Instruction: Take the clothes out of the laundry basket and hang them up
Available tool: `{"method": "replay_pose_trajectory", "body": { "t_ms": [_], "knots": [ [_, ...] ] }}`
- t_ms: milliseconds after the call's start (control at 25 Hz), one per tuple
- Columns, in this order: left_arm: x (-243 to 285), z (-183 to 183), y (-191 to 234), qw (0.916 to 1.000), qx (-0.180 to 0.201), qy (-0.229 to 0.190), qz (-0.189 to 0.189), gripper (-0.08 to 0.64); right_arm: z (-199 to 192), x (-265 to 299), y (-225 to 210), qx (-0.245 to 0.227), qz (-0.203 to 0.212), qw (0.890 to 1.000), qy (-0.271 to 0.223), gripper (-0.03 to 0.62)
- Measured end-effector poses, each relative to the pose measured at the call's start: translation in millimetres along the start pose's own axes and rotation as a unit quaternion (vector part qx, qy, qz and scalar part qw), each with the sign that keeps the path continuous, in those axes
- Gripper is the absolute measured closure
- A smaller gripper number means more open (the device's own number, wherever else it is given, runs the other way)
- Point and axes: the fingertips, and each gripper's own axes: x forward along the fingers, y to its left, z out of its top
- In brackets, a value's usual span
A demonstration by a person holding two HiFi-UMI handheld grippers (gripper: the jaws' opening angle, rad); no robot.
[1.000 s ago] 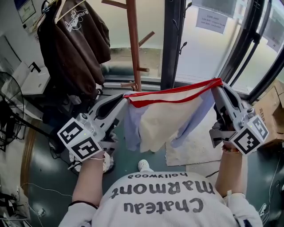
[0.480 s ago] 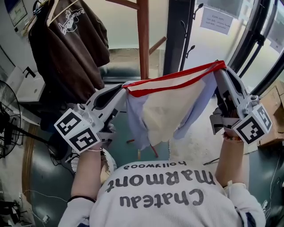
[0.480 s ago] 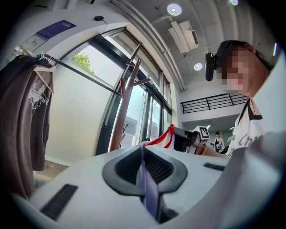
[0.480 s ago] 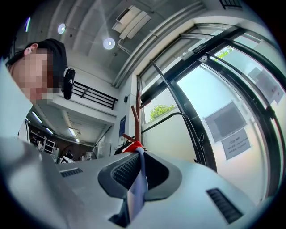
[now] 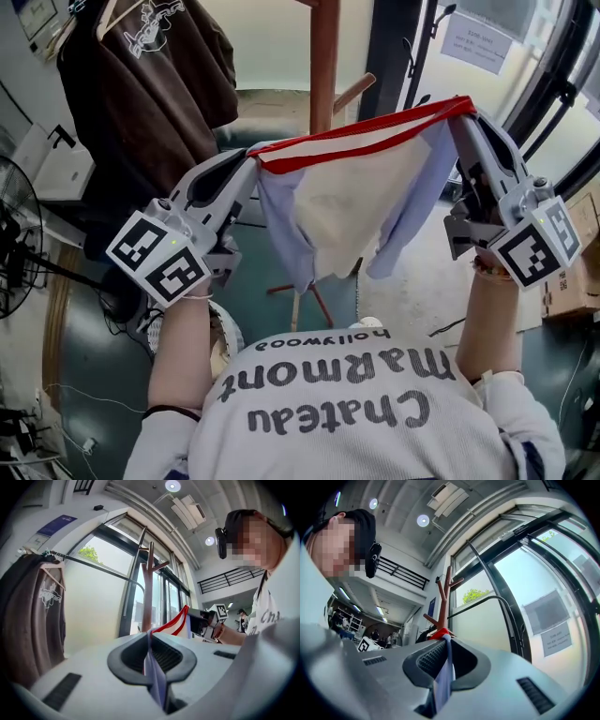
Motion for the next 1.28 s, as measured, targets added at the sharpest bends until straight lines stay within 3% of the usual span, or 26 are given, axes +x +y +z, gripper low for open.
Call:
{"method": "replay_pose_trajectory", "body": {
  "t_ms": [160,440,760,1280],
  "knots": [
    [2,-13,22,0.9981,0.017,0.019,0.056,0.526,-2,24,8,-0.017,0.067,0.998,-0.007,0.555],
    [13,-31,38,0.9883,0.032,0.035,0.145,0.525,-46,50,-33,-0.044,0.095,0.993,0.052,0.555],
    [23,-50,44,0.9785,0.011,0.043,0.202,0.525,-111,63,-80,0.082,0.130,0.983,0.103,0.555],
    [11,-104,55,0.9667,-0.030,0.091,0.237,0.526,-211,70,-85,0.133,0.155,0.962,0.181,0.554]
  ]
}}
